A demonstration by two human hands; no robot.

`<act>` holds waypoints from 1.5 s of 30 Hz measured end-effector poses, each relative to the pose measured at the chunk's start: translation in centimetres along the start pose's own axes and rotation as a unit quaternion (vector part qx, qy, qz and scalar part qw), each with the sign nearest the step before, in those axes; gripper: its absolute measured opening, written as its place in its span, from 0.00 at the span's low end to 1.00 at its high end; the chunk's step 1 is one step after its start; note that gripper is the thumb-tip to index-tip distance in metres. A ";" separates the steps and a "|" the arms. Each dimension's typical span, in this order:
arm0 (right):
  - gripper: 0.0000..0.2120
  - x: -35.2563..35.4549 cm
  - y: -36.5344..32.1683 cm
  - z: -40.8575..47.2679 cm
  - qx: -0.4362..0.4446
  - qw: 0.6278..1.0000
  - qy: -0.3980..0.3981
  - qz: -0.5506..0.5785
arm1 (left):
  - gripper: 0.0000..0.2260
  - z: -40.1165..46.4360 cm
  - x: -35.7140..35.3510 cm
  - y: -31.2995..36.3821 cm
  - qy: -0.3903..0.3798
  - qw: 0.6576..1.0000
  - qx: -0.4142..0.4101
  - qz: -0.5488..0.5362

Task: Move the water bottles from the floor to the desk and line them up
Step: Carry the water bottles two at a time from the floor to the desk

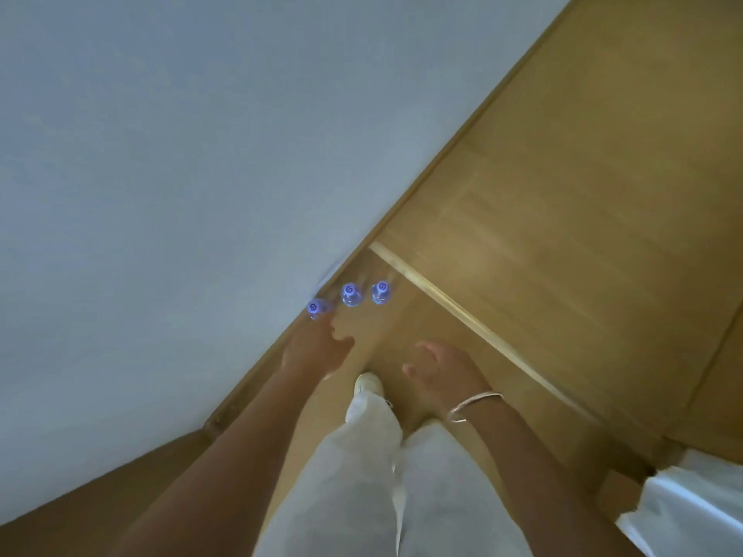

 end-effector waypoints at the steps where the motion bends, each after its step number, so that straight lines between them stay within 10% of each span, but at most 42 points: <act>1: 0.26 -0.7 0.7 1.5 -0.013 1.000 -0.009 0.019 | 0.24 1.3 -1.3 -0.5 -0.008 1.000 0.016 -0.011; 15: 0.39 -12.6 12.9 36.1 0.010 1.000 -0.007 0.004 | 0.29 34.9 -18.3 -11.8 0.065 0.980 0.100 -0.160; 20: 0.49 -13.2 12.0 47.2 0.089 0.993 0.031 -0.068 | 0.47 42.3 -21.9 -14.1 0.093 0.957 0.085 -0.261; 24: 0.55 -16.2 10.5 51.5 0.146 0.989 0.002 -0.015 | 0.36 44.9 -22.8 -14.9 0.091 0.955 0.068 -0.274; 30: 0.28 -16.8 9.6 50.5 0.153 0.986 0.042 -0.048 | 0.30 43.6 -22.1 -15.6 0.094 0.974 0.045 -0.201; 45: 0.26 -8.3 -0.2 25.3 0.251 0.960 0.104 -0.066 | 0.23 16.0 -13.6 -12.1 0.206 0.919 0.135 -0.307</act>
Point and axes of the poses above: each hand's wrist, its own z-axis towards the middle knuckle, its own x-axis out of the back of the hand, y = z × x, the point moved 8 cm from there along z, towards the middle knuckle, and after that the axes turned 4 degrees about -z, right-handed, at the moved point
